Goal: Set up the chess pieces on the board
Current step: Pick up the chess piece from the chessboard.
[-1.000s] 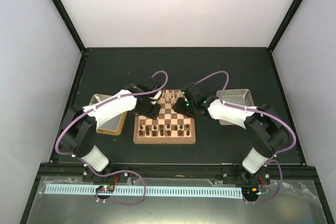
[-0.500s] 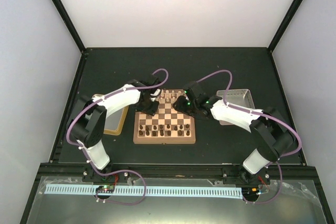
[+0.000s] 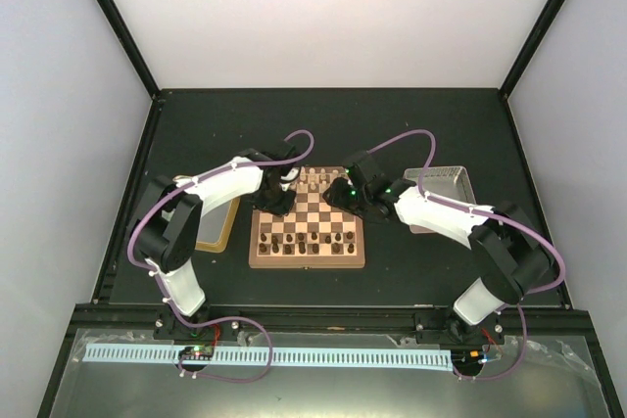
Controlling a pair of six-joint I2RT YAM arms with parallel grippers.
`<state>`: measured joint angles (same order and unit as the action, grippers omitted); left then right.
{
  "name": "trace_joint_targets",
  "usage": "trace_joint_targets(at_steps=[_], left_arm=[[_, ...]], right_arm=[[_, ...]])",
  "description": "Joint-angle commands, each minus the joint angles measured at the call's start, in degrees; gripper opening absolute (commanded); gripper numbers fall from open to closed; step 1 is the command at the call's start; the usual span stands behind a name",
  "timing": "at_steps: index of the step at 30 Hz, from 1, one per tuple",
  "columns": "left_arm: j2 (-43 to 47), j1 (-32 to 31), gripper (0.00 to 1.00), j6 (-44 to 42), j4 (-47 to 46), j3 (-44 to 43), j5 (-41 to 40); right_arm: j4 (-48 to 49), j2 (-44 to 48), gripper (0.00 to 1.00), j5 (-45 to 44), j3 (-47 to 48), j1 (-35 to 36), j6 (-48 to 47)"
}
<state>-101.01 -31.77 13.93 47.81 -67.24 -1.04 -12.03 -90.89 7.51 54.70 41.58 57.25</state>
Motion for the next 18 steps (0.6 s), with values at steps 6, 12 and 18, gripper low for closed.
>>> trace_joint_targets(at_steps=[6, 12, 18], left_arm=[[4.53, 0.05, 0.10, -0.44, 0.49, 2.58, 2.49], [10.41, -0.93, 0.09, -3.24, -1.09, 3.51, 10.06], [13.21, -1.45, 0.09, -4.97, -3.02, 4.72, 16.22]], right_arm=[[2.32, 2.51, 0.40, 3.85, -1.29, -0.29, -3.26], [5.61, 2.25, 0.42, 12.46, -1.19, -0.27, -9.35], [10.23, 0.59, 0.46, 20.31, -0.99, -0.27, -10.21]])
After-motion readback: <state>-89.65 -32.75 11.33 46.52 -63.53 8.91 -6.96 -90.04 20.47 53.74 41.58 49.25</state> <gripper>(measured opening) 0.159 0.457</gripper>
